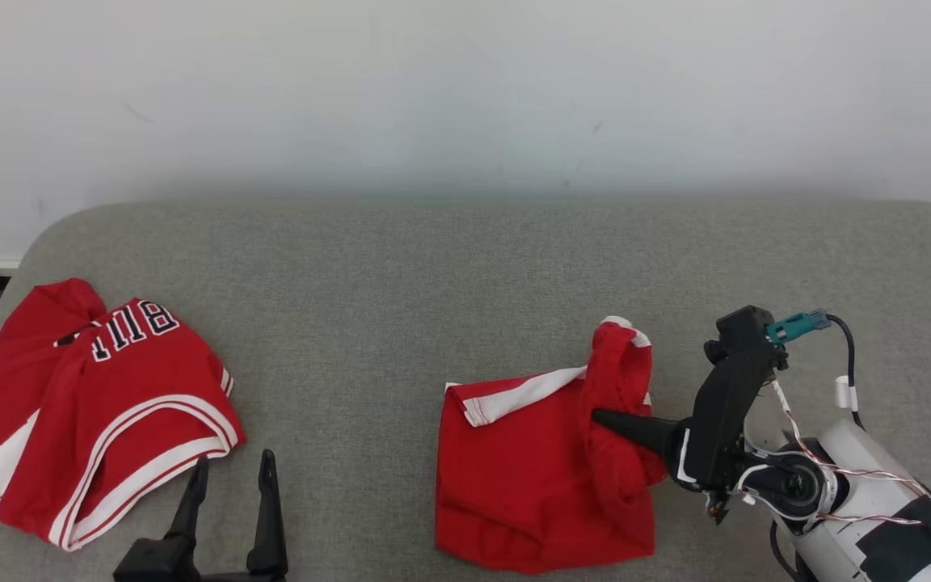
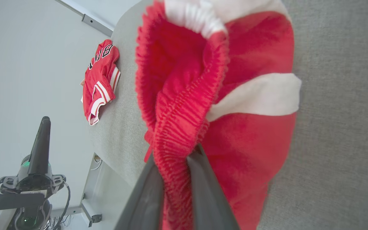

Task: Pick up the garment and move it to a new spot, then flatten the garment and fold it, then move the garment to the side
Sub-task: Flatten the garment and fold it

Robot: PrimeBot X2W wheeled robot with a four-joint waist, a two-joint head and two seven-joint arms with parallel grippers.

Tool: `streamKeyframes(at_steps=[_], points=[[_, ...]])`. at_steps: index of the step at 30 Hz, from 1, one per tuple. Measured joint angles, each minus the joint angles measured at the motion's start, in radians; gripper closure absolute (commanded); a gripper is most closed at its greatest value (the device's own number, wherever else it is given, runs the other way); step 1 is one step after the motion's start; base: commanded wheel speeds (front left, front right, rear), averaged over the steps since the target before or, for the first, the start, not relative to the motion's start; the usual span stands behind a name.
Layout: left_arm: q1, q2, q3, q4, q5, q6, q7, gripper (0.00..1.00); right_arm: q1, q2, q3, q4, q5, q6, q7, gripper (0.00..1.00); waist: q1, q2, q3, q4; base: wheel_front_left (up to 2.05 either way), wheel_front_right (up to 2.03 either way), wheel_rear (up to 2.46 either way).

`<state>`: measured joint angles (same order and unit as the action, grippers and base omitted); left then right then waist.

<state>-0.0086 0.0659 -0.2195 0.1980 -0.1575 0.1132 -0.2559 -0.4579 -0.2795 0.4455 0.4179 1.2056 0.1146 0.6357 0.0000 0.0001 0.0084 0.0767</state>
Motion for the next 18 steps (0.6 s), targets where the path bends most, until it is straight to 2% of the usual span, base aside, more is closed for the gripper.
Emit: streamKeyframes(at_steps=[4, 13, 18], points=[[-0.001, -0.002, -0.015, 0.011, 0.0, 0.0, 0.0, 0.0, 0.0, 0.017, 0.004, -0.006, 0.017, -0.004, 0.017, 1.0, 0.0, 0.0, -0.004, 0.023, 0.0, 0.0, 0.0], [-0.003, -0.002, -0.019, 0.02, -0.002, 0.0, 0.0, 0.0, -0.002, 0.074, 0.01, 0.012, 0.019, -0.07, 0.025, 1.0, 0.0, 0.0, -0.006, 0.076, 0.0, 0.0, 0.0], [-0.027, -0.004, -0.023, 0.028, -0.005, 0.0, 0.0, 0.0, -0.007, 0.099, 0.012, 0.063, 0.007, -0.116, 0.012, 1.0, 0.0, 0.0, 0.0, 0.101, 0.0, 0.0, 0.0]])
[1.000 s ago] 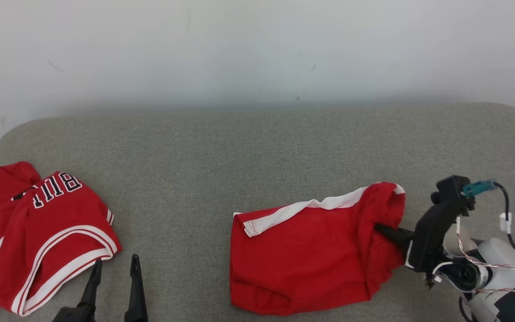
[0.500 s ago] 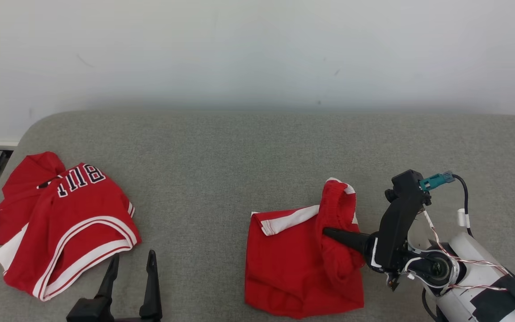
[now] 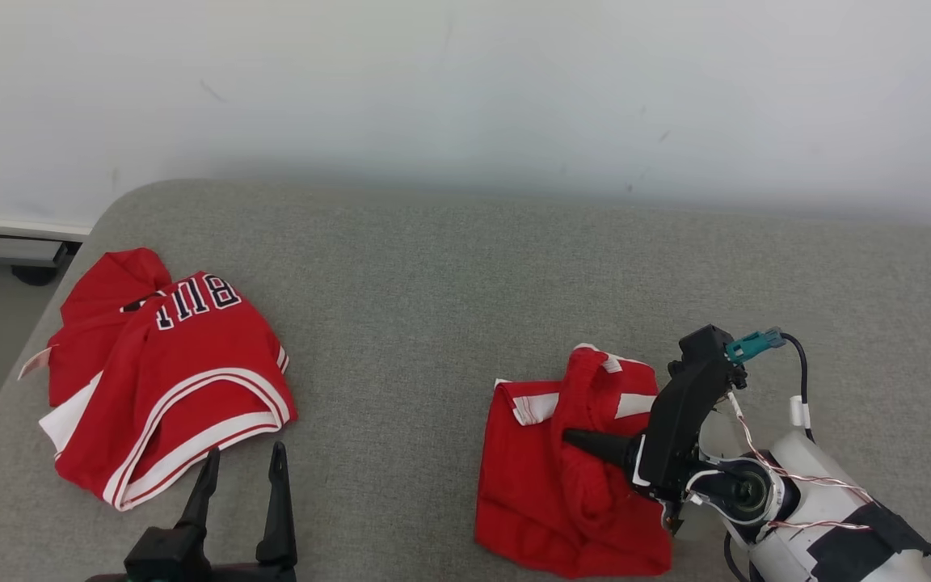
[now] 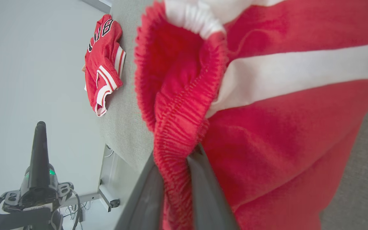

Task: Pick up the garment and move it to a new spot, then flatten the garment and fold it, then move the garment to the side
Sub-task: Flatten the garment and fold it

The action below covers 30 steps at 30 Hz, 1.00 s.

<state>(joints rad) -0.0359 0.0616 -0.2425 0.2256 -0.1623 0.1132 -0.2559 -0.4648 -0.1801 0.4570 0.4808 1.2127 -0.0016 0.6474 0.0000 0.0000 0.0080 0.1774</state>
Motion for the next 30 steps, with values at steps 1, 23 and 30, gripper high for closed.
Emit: streamKeyframes(at_steps=[1, 23, 30], points=[[-0.001, 0.0, -0.001, 0.001, -0.001, 0.0, 0.0, 0.0, -0.002, 0.004, 0.0, 0.007, -0.002, -0.006, -0.005, 1.0, 0.0, 0.0, 0.001, 0.005, 0.0, 0.0, 0.0], [-0.011, -0.005, 0.016, 0.02, -0.026, 0.001, 0.0, 0.0, -0.064, 0.052, -0.039, 0.066, -0.007, -0.018, -0.086, 0.0, 0.0, 0.0001, 0.006, 0.012, 0.0, 0.0, 0.0], [-0.008, -0.003, 0.012, 0.009, -0.012, 0.001, 0.0, 0.0, -0.056, -0.092, -0.024, 0.009, -0.122, -0.006, -0.15, 0.0, 0.0, 0.0, -0.009, -0.013, 0.0, 0.0, 0.0]])
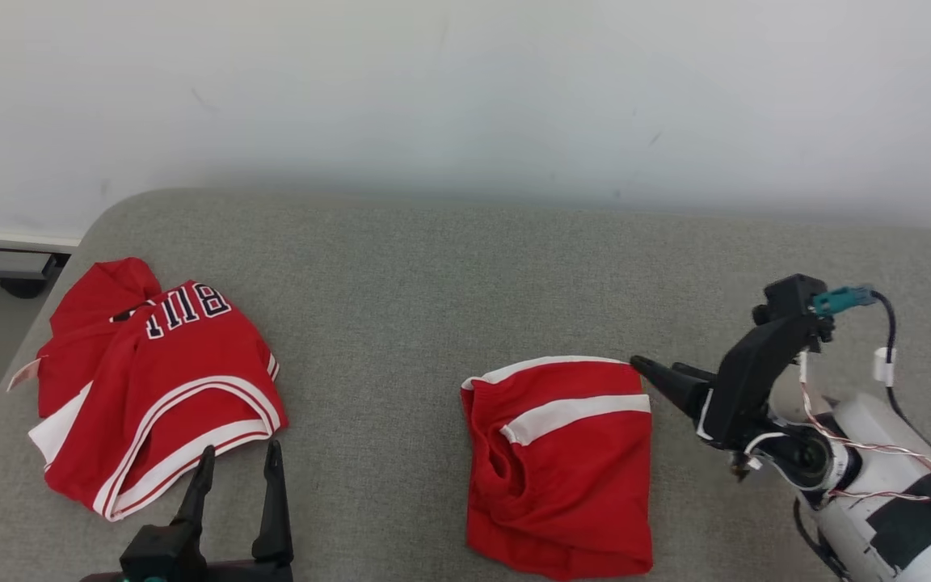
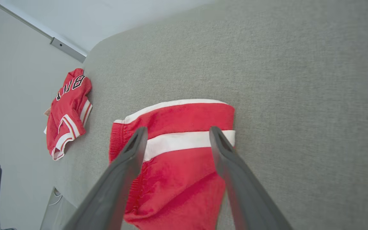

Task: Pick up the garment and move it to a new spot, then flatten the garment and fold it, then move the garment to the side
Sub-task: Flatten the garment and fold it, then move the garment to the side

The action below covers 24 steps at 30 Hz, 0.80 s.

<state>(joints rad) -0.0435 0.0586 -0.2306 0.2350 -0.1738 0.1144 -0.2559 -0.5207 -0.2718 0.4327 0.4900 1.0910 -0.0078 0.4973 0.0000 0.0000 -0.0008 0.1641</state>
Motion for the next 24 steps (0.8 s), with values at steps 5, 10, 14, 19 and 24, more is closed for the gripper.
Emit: streamKeyframes(at_steps=[5, 10, 14, 19, 24], points=[[0.028, 0.01, 0.008, -0.022, 0.032, 0.001, 0.0, 0.0, 0.016, -0.035, 0.02, -0.018, -0.045, -0.001, -0.019, 0.0, -0.0001, 0.0, -0.004, -0.015, 0.0, 0.0, 0.0], [0.033, 0.018, -0.005, -0.033, 0.083, 0.001, 0.0, 0.0, 0.069, -0.054, 0.07, -0.015, -0.085, -0.007, -0.012, 0.0, 0.0, 0.0, -0.001, -0.019, 0.0, 0.0, 0.0], [0.033, 0.019, -0.004, -0.042, 0.089, 0.007, 0.0, 0.0, 0.07, -0.045, 0.101, -0.012, -0.108, -0.016, -0.003, 0.0, 0.0, 0.0, 0.005, -0.015, 0.0, 0.0, 0.0], [0.032, 0.016, -0.007, -0.049, 0.093, 0.008, 0.0, 0.0, 0.069, -0.024, 0.103, 0.011, -0.106, -0.037, 0.011, 0.0, 0.0, 0.0, 0.013, -0.008, 0.0, 0.0, 0.0], [0.028, 0.013, -0.006, -0.049, 0.094, 0.009, 0.0, 0.0, 0.06, -0.004, 0.116, 0.066, -0.106, -0.054, 0.032, 0.0, 0.0, 0.0, 0.022, 0.005, 0.0, 0.0, 0.0]])
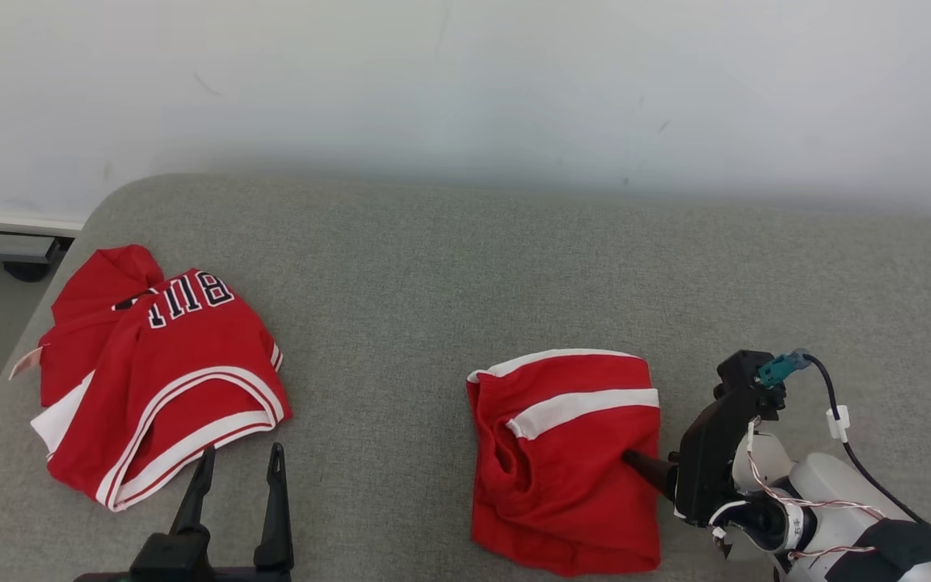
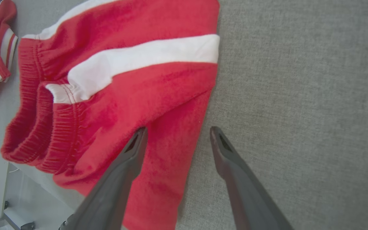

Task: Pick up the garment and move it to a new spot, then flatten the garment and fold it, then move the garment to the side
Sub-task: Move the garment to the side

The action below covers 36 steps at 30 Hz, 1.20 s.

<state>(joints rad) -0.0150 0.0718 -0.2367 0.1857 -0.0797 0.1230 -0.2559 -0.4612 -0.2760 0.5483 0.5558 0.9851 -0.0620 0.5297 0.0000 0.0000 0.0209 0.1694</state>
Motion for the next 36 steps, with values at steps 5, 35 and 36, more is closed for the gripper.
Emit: streamKeyframes(at_steps=[5, 35, 36], points=[[0.0, -0.002, -0.001, -0.004, 0.0, 0.0, 0.0, 0.0, -0.009, 0.022, 0.001, 0.042, 0.0, -0.014, 0.009, 0.0, 0.0, 0.0, 0.008, 0.009, 0.0, 0.0, 0.0], [-0.03, -0.012, 0.014, 0.025, -0.018, 0.0, 0.0, 0.0, -0.123, 0.068, -0.007, 0.227, 0.009, 0.011, 0.041, 1.0, 0.0, 0.0001, 0.034, 0.005, 0.0, 0.0, 0.0], [-0.03, -0.012, 0.014, 0.025, -0.019, 0.0, 0.0, 0.0, -0.126, 0.062, -0.013, 0.228, 0.009, 0.012, 0.038, 1.0, 0.0, 0.0001, 0.032, 0.003, 0.0, 0.0, 0.0]])
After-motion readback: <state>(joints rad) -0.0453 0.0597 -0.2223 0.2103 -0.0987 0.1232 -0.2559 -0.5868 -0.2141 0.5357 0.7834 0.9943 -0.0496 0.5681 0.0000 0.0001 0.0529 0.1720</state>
